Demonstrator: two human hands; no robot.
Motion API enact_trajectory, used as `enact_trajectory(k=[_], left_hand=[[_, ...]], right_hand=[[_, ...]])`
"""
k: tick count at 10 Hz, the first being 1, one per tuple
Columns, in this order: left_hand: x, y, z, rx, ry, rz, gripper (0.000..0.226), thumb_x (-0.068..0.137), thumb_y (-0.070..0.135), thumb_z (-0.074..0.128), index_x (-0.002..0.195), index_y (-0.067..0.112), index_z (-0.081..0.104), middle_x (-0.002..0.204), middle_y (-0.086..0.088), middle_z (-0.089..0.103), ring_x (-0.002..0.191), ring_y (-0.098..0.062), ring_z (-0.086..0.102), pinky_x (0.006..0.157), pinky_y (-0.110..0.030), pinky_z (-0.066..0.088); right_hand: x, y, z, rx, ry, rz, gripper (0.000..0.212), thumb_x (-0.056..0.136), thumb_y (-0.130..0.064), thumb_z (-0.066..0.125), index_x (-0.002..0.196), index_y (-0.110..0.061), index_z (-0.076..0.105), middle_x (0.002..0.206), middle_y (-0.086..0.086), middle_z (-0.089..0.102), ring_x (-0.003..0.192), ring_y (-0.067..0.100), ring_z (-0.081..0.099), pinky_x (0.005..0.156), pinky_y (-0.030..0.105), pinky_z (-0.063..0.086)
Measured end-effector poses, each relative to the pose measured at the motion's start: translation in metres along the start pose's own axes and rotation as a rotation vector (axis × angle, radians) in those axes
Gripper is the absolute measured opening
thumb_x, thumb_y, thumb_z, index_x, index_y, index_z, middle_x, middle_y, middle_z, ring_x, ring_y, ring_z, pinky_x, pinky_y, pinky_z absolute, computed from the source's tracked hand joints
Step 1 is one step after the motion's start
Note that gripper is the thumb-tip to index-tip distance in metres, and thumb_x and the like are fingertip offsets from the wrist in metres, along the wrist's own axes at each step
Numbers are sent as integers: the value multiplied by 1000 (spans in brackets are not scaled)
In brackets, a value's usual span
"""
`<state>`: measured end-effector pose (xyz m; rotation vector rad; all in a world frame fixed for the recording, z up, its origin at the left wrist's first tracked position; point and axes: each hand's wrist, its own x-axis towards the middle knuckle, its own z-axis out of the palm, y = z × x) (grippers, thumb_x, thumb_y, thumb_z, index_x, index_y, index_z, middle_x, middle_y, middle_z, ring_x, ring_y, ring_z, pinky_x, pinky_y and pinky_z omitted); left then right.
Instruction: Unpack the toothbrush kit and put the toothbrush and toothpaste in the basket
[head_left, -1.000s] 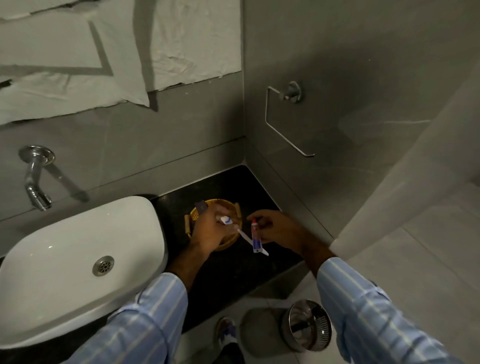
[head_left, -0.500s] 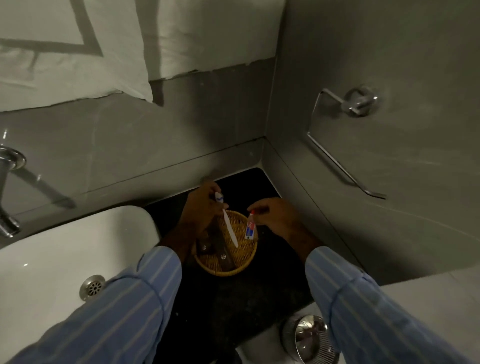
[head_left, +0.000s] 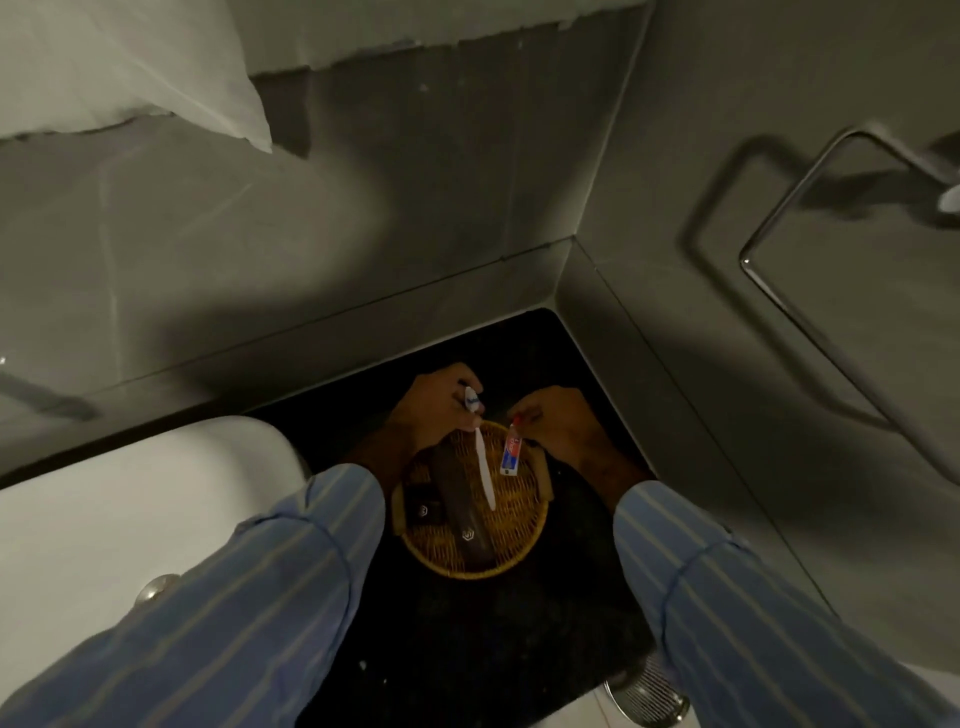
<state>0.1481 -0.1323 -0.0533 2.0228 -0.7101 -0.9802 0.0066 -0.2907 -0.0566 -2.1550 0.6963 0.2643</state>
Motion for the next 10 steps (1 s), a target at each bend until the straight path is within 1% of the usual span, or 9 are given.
enact_trajectory(k=[1,3,4,5,6,7,8,9,10], left_hand=[[14,-4,1,88,-27,14,43,73,0,81,111,9,64,109,-12,73,100,-23,71,84,-34,59],[26,-15,4,320,-72,60,28,86,10,71,113,15,65,114,-6,69,101,-15,63,69,-8,40],[27,-17,6,368,-87,61,24,92,10,63,115,15,64,116,-8,68,103,-18,63,72,-14,43],[27,-14,12,424,-97,40,29,94,6,57,121,14,62,122,-11,66,111,-26,62,89,-27,47],[25,-12,14,457,-97,48,38,93,3,57,130,11,59,130,-13,62,120,-28,59,97,-28,43],[17,-12,16,496,-44,91,49,92,3,57,141,8,50,148,-13,49,137,-29,44,112,-32,31],[2,-9,15,506,-2,98,51,94,6,55,144,8,46,155,-12,40,143,-28,35,117,-34,25],[-23,4,15,506,53,134,52,96,10,54,147,9,43,158,-11,35,147,-27,28,120,-35,20],[-43,14,14,530,81,178,53,98,16,54,149,10,40,159,-10,33,149,-27,25,120,-36,18]], right_hand=[[10,2,2,-44,-29,-2,22,86,-11,68,108,-7,74,109,8,73,97,16,68,77,13,48],[14,5,8,-102,-45,20,22,87,-11,68,108,-9,74,110,8,72,101,20,68,93,31,54],[15,7,11,-110,-49,28,23,87,-12,69,109,-10,73,109,7,72,100,19,67,92,32,54],[17,9,17,-86,-39,50,22,86,-13,71,107,-10,73,105,6,73,94,16,68,72,17,50],[14,8,19,-73,-25,58,24,86,-15,71,109,-11,73,107,6,73,91,14,67,69,14,47],[4,15,18,37,5,57,41,83,-27,74,121,-14,67,111,0,69,99,17,66,77,19,49],[-12,16,9,120,30,87,50,82,-35,74,126,-15,63,111,-2,67,102,17,66,74,16,47],[-41,3,-20,161,163,24,44,84,-38,72,123,-17,65,112,4,71,100,16,67,82,24,54],[-70,-13,-43,200,276,-99,35,85,-35,72,116,-19,69,103,-2,73,95,11,69,89,30,56]])
